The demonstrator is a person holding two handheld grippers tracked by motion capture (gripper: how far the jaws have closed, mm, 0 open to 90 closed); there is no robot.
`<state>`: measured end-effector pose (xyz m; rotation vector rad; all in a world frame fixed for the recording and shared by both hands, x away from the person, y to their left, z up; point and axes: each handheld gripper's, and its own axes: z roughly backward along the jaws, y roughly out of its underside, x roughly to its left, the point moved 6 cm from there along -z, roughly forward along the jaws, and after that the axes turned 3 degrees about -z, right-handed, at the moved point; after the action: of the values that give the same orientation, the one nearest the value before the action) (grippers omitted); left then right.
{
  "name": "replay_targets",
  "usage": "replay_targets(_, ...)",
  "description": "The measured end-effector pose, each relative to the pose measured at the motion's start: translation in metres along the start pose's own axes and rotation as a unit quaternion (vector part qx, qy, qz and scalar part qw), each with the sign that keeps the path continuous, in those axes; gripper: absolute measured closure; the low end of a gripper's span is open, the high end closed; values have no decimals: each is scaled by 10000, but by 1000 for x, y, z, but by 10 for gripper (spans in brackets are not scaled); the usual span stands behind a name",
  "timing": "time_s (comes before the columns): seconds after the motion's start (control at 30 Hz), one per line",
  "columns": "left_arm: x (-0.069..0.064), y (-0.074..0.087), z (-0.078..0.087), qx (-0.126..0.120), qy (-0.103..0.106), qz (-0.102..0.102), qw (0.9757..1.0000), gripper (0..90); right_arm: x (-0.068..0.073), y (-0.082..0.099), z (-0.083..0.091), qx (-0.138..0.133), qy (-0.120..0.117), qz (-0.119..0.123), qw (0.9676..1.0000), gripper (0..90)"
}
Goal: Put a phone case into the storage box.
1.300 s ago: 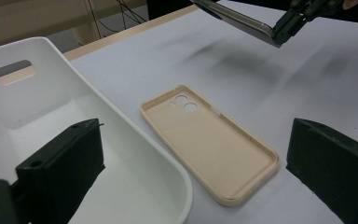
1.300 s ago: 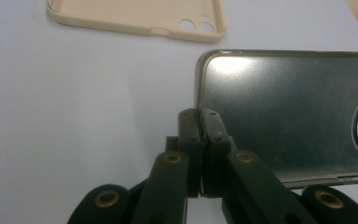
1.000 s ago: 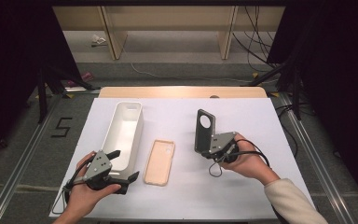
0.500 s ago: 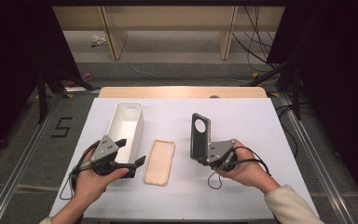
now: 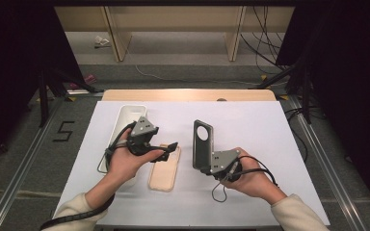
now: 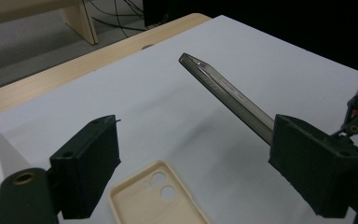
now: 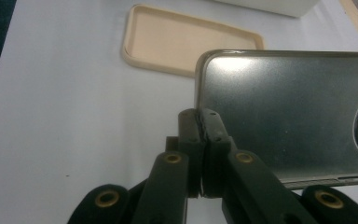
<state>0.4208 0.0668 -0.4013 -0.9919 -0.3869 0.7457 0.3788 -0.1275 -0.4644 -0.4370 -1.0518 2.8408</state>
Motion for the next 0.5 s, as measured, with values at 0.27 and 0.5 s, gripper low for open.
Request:
replay_targets(0.27, -1, -13, -26, 273, -12, 134, 9995, 199, 4, -4, -1, -29, -26, 25, 10000, 894)
replay_targets(0.5, -2, -26, -47, 457, 160, 337, 9983, 258, 6, -7, -2, -44, -3, 70, 10000, 894)
